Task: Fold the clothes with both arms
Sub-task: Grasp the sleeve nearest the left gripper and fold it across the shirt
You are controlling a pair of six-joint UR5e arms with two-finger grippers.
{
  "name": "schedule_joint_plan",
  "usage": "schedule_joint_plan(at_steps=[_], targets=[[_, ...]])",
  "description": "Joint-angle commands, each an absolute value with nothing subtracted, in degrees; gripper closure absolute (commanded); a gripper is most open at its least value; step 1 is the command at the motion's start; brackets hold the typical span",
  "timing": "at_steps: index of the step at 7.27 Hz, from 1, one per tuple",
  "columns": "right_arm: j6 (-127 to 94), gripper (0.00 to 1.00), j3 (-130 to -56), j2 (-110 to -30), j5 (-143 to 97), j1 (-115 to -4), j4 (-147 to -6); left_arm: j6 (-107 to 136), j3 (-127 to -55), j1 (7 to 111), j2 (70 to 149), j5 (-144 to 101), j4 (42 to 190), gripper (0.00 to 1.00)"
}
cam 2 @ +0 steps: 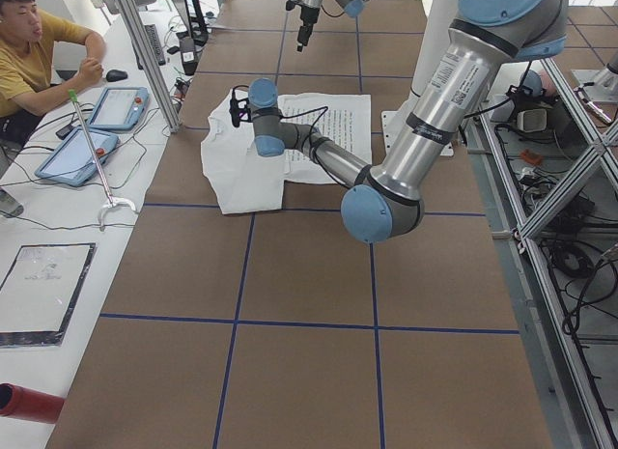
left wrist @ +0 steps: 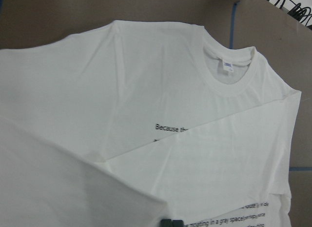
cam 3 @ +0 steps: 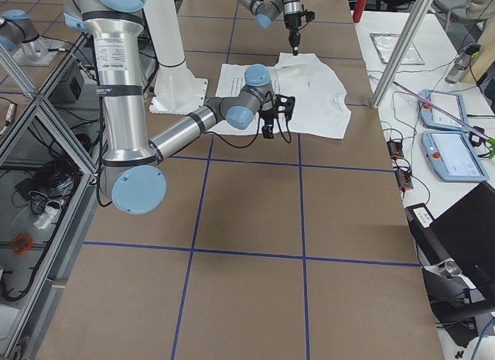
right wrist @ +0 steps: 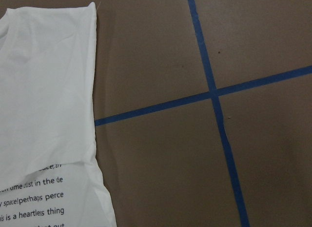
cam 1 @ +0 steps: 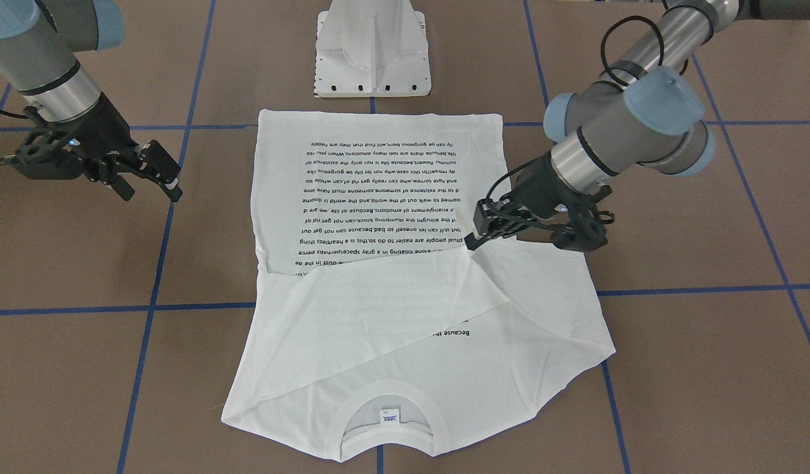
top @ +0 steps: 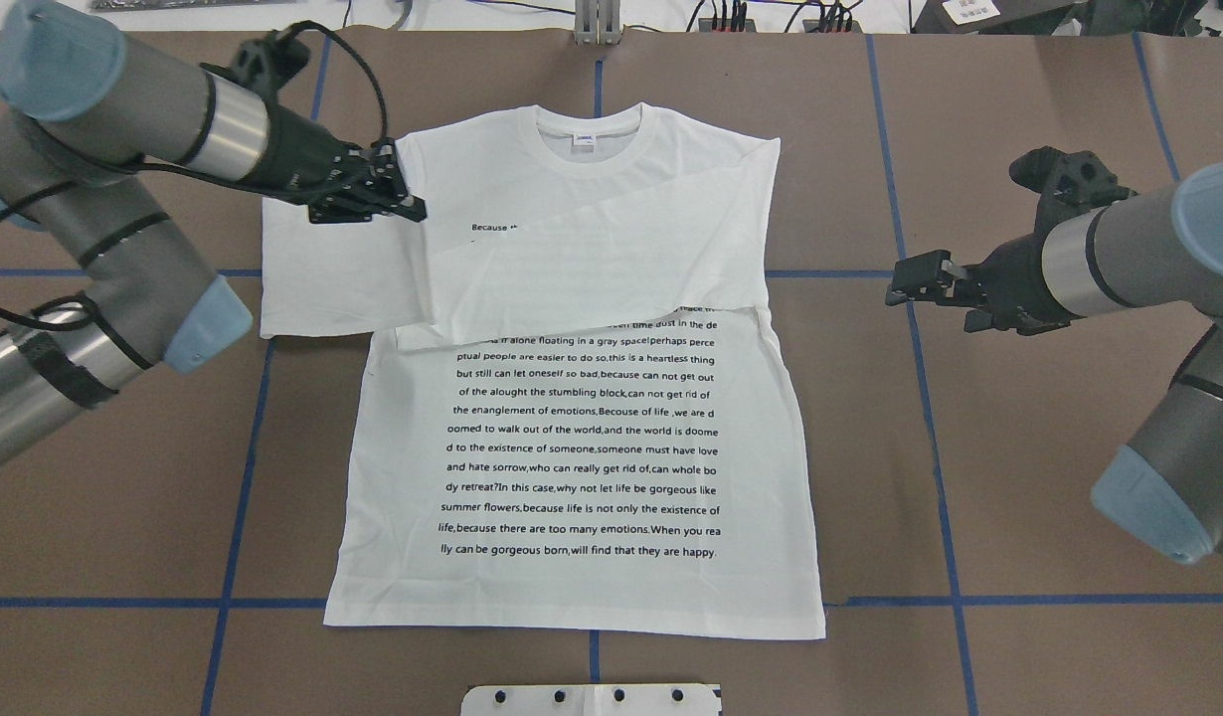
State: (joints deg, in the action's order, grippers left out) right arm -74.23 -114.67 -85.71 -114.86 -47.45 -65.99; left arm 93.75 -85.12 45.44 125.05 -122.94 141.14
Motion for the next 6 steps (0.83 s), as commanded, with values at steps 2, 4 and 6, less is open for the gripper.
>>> schedule_joint_plan(at_steps=[2,4,6], targets=[[-69.11,0.0,-114.7,-89.63,-116.27,-50.26,-64.53,101.69,-81.51,33.78,137.51,-105.07,138.61,1.0],[-68.82,0.0,-114.26,-95.16,-119.87,-52.55,-56.37,101.34,-76.64,27.37,141.23,-96.19,138.78,1.0],[-68.82,0.0,-114.17,-95.71,-120.59,-53.26,-55.99,101.25,-73.06,24.36,144.04,-91.61,138.87,1.0]])
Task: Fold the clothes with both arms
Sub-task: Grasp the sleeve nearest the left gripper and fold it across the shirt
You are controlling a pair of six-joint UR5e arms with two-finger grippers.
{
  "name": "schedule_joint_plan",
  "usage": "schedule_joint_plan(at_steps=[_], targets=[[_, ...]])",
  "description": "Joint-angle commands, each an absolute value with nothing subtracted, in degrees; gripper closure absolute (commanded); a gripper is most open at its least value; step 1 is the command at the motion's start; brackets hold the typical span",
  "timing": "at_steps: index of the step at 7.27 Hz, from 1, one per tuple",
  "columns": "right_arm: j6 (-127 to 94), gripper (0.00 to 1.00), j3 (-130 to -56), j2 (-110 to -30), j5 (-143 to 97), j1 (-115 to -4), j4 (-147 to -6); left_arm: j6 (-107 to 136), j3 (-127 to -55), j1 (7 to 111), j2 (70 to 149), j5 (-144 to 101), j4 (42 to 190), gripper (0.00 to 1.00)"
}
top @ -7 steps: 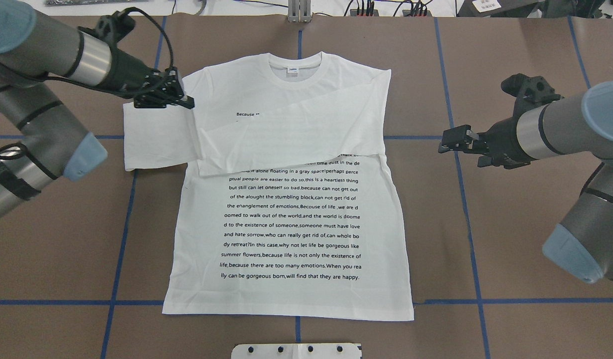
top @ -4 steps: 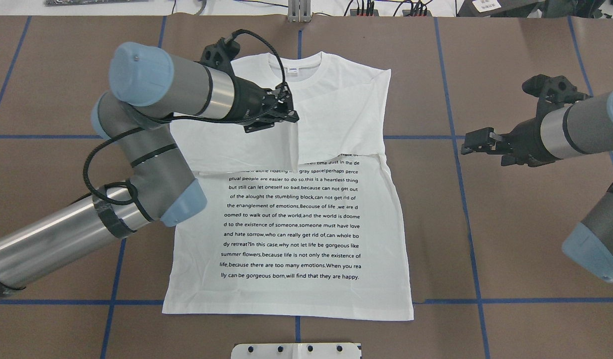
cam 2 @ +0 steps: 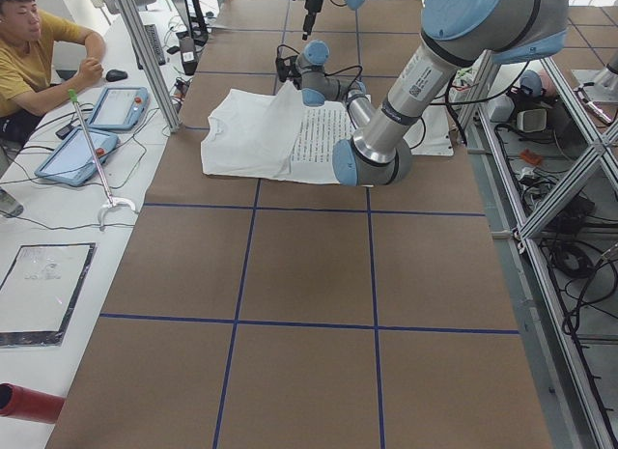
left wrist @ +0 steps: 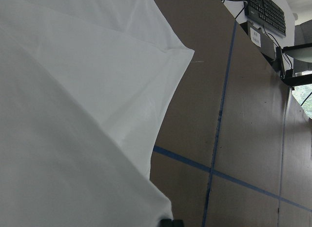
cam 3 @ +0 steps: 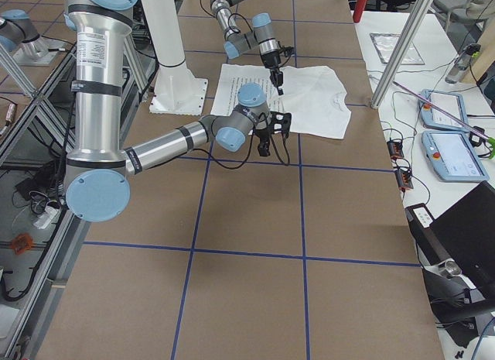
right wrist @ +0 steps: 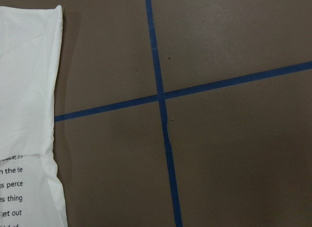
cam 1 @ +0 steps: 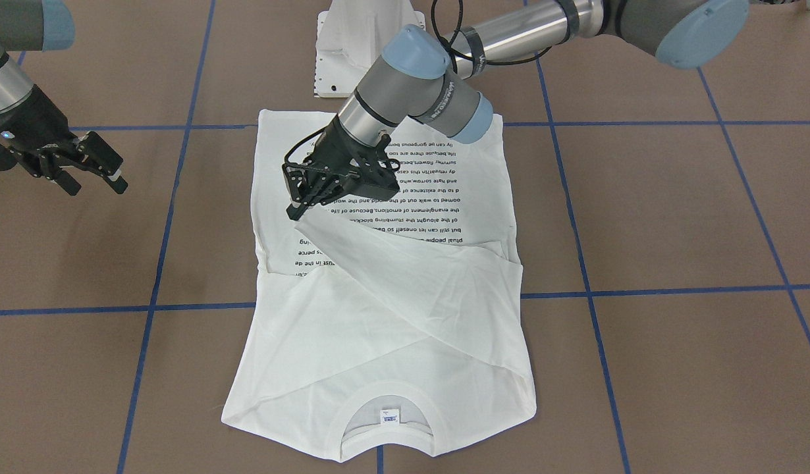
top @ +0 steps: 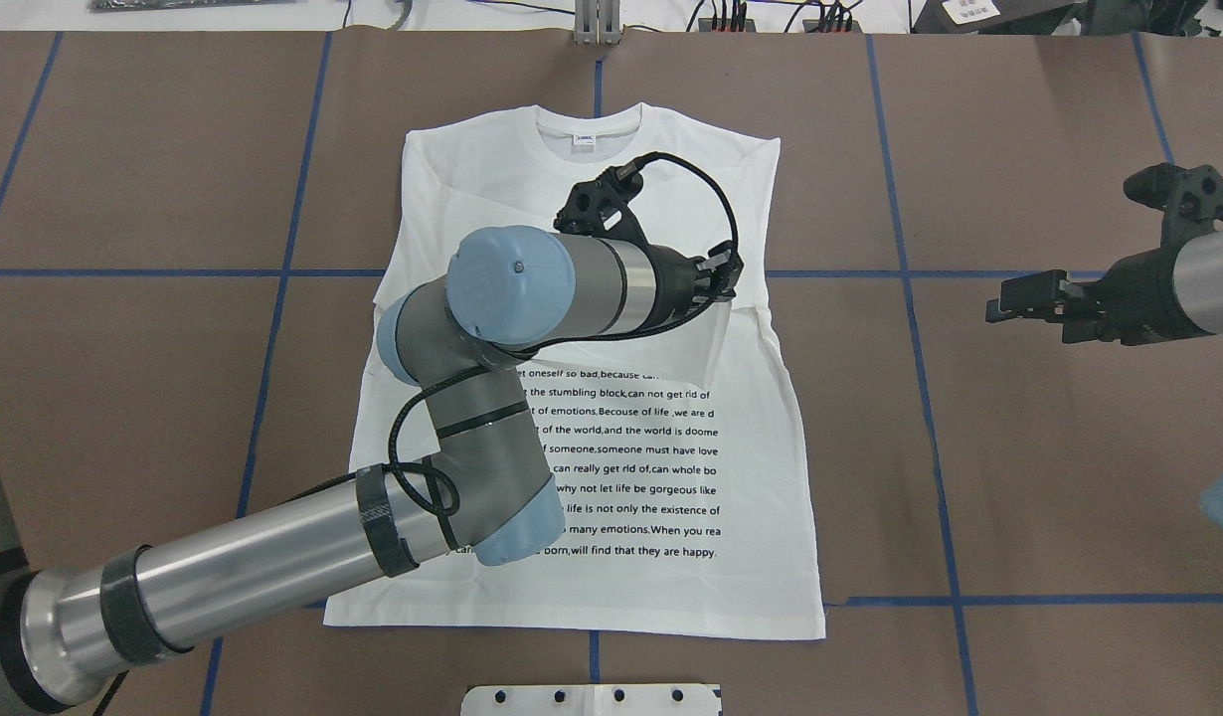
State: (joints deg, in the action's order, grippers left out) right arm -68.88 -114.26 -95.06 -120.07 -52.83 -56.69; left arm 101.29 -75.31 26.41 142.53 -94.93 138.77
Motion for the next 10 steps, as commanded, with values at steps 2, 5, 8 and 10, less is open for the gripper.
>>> schedule_joint_plan(at_steps=[2,5,8,10], targets=[[-68.82,0.0,-113.47,-95.8,-120.5,-53.26,-55.72,101.25,-70.68,23.12,145.71,-90.7,138.87,1.0],[-68.82,0.0,-113.03,-95.8,-120.32,-53.26,-55.72,101.42,-67.43,22.41,148.26,-89.56,139.31,0.98],[-68.91,0.0,-112.24,-95.63,-120.15,-53.09,-55.72,101.42,-66.71,22.41,148.88,-89.47,139.48,0.38],[-70.56,0.0,-111.8,-94.75,-119.62,-52.91,-55.64,101.86,-67.23,22.59,149.06,-89.65,139.05,0.27]])
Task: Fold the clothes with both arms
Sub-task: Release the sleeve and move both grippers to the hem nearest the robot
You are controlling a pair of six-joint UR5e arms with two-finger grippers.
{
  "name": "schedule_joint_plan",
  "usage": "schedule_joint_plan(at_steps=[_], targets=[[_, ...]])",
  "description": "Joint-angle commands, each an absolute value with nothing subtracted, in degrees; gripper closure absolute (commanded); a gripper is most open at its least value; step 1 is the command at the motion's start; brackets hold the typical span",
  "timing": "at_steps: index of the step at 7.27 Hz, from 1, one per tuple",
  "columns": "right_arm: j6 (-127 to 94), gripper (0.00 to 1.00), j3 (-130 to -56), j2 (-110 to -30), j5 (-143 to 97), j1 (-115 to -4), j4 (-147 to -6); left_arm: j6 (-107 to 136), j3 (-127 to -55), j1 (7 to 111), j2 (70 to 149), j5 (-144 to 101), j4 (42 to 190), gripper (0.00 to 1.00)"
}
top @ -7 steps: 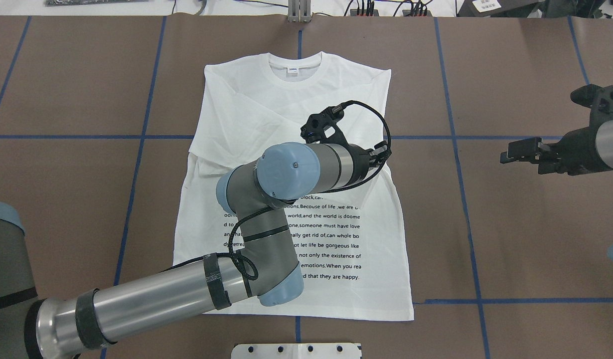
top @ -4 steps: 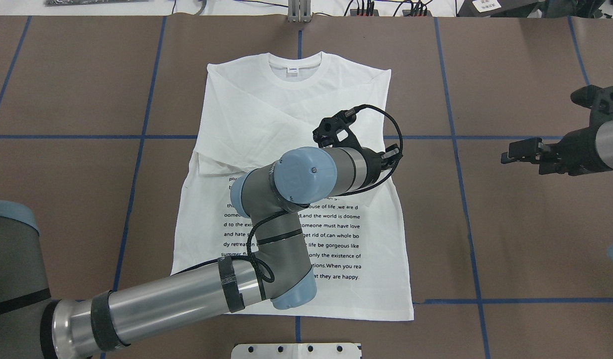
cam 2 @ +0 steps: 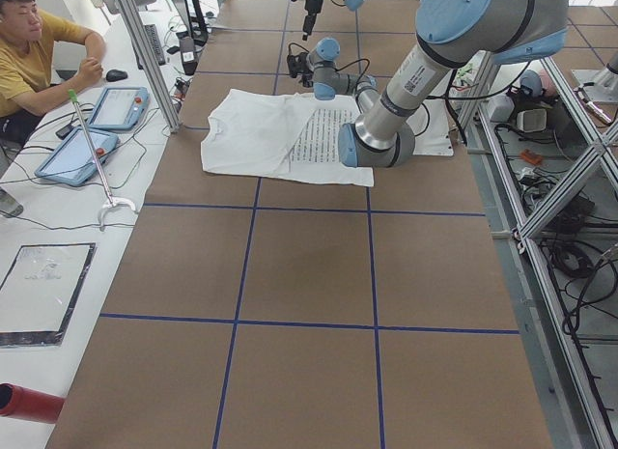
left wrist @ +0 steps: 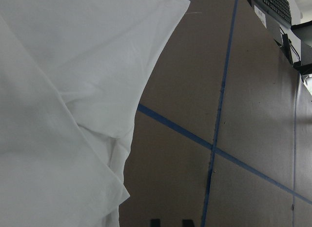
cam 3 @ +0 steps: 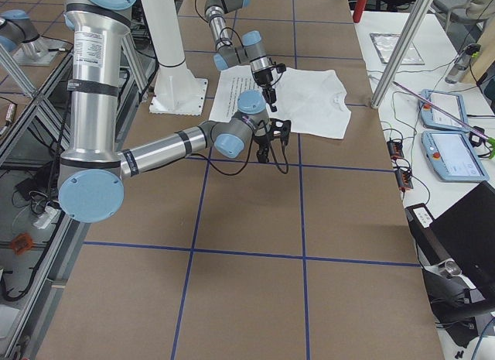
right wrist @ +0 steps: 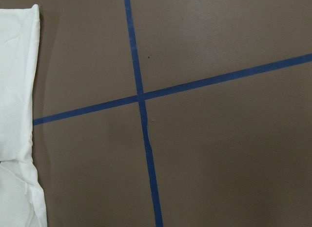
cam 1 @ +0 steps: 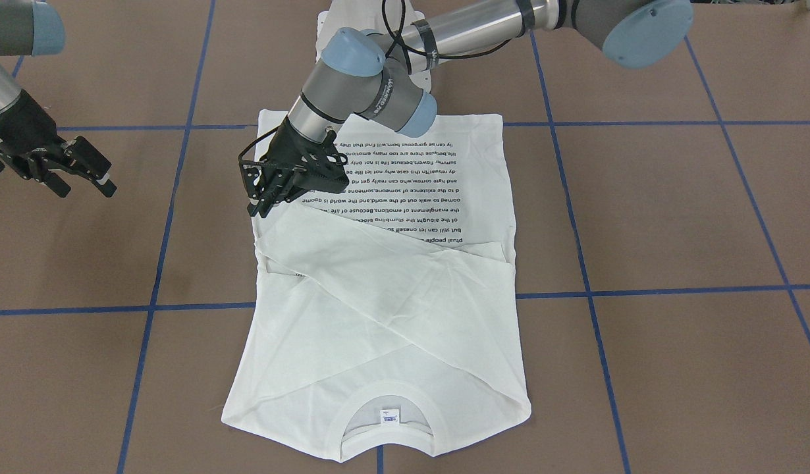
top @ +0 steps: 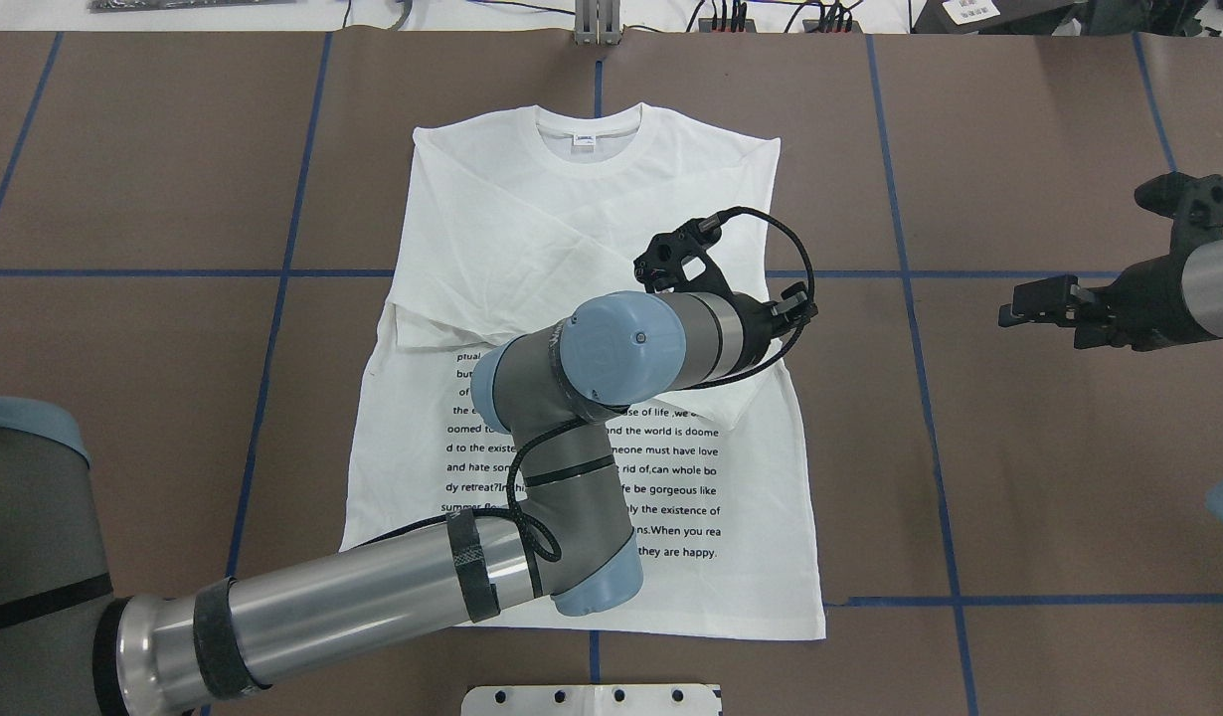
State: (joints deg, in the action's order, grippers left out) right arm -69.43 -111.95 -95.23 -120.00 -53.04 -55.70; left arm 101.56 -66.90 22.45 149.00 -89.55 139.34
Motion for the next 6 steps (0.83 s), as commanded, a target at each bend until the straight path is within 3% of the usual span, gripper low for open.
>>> schedule_joint_plan(at_steps=[1,4,6], targets=[[-76.58,0.0,-112.23,-93.79,-119.27,-51.0,-55.11,101.26,-69.15,23.63,147.67,-90.0,138.17,0.27],[-100.66,0.0,-118.36,-90.62,-96.15,-29.17,-55.28,84.01,-94.75,27.05,128.38,-95.26,124.51,0.28],[-110.0,0.03,-118.83,-91.05,-82.43,-15.97,-55.89,77.36,-99.4,31.19,123.06,-98.6,122.7,0.28]])
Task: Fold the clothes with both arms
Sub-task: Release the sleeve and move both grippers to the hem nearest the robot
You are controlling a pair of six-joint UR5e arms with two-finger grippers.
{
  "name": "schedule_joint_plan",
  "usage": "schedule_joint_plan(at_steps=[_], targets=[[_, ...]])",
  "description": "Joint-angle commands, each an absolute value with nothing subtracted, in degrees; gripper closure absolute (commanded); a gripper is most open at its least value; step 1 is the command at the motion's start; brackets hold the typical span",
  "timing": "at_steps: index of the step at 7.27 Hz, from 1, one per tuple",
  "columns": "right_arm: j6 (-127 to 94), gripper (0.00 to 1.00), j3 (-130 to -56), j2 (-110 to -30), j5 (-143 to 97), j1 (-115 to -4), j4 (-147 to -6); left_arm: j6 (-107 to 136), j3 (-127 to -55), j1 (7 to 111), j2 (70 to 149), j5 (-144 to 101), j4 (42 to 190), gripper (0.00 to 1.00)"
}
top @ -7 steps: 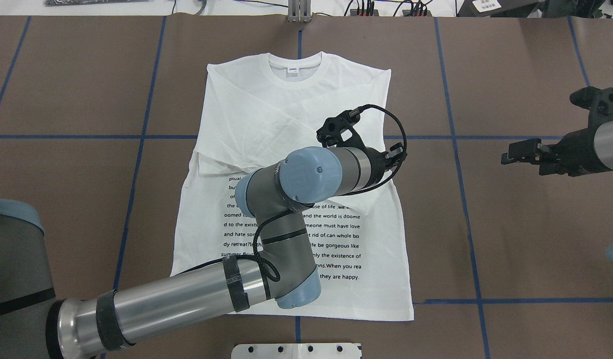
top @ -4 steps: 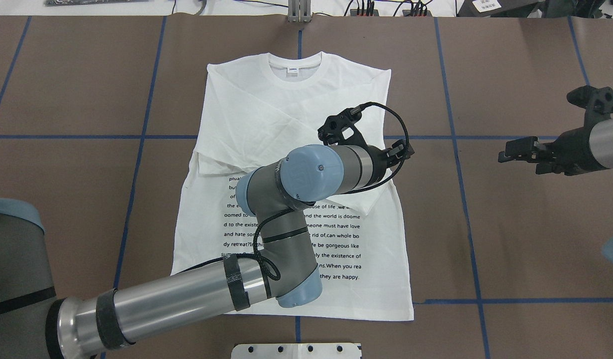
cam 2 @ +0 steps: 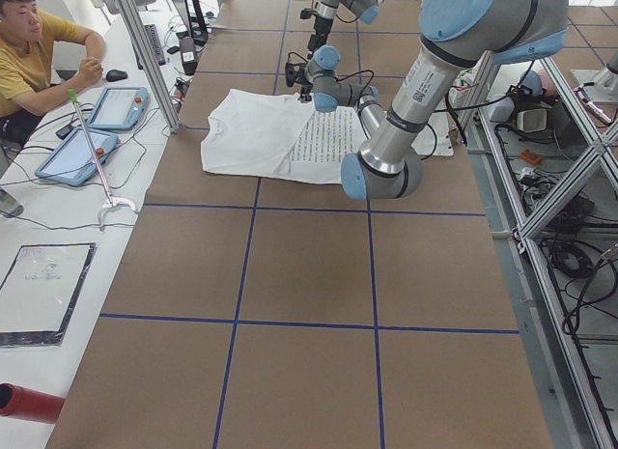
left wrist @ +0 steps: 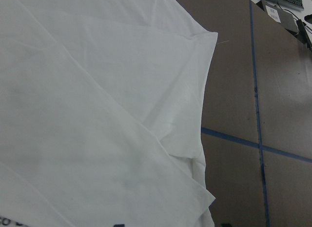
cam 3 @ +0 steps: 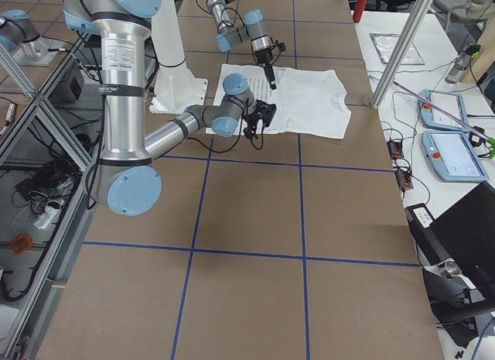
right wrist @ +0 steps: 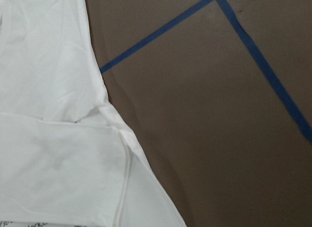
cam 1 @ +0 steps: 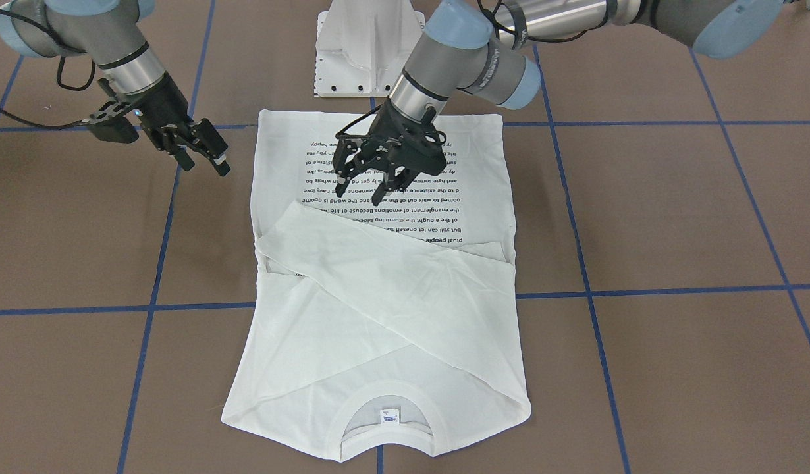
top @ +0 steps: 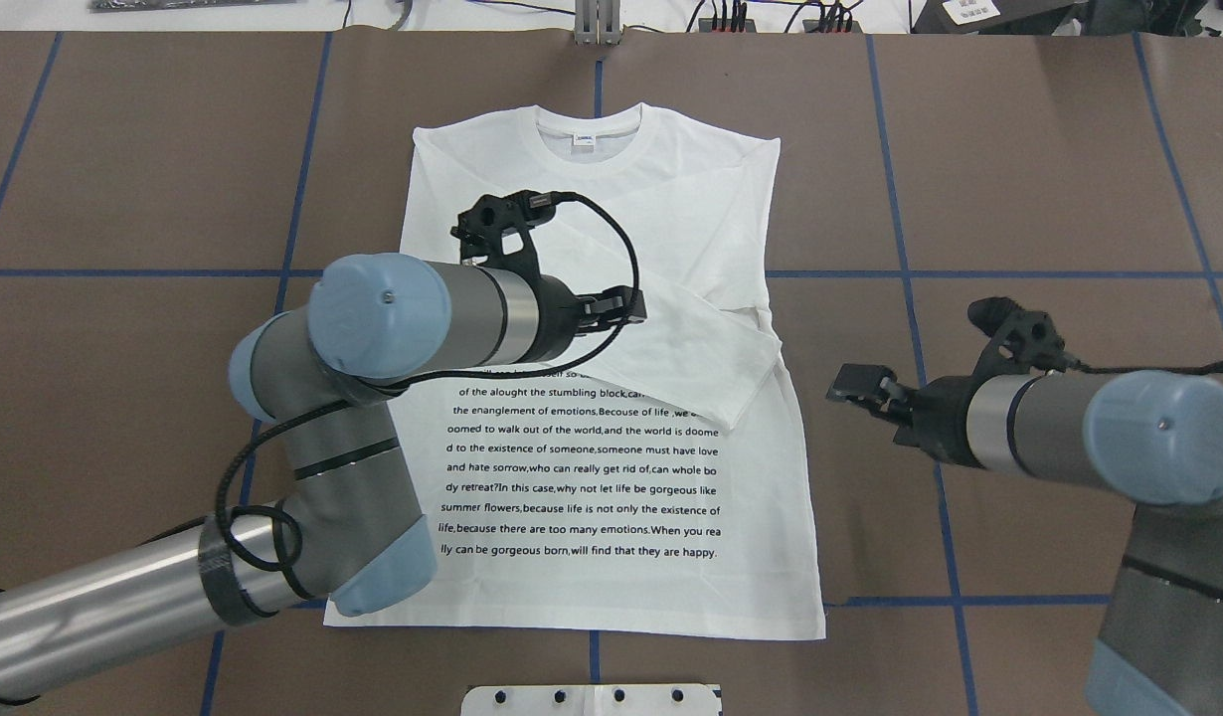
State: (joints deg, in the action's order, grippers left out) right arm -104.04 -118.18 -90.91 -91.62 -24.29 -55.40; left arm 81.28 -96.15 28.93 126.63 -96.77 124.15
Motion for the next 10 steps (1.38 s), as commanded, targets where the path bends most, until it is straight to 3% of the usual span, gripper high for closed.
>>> schedule_joint_plan(at_steps=[1,3,6,9,10], targets=[[-115.0,0.04,-120.31,-90.27,-78.87,-11.47,-62.08,75.34,-99.32,32.33,122.35,-98.61,122.87,0.28],[-123.87,0.03,-122.77,-84.57,-73.06,-4.26,-77.19,74.71,-99.32,32.52,121.64,-98.53,123.31,0.28],[-128.85,0.04,-121.21,-83.93,-68.47,1.66,-80.95,75.41,-99.32,32.34,121.47,-98.44,123.49,0.27],[-128.93,0.15,-121.02,-84.29,-68.99,3.43,-84.72,76.38,-99.32,32.17,121.46,-98.26,123.49,0.25],[-128.94,0.24,-120.85,-84.37,-68.99,3.78,-84.73,76.72,-99.32,32.17,121.46,-98.26,123.49,0.25]])
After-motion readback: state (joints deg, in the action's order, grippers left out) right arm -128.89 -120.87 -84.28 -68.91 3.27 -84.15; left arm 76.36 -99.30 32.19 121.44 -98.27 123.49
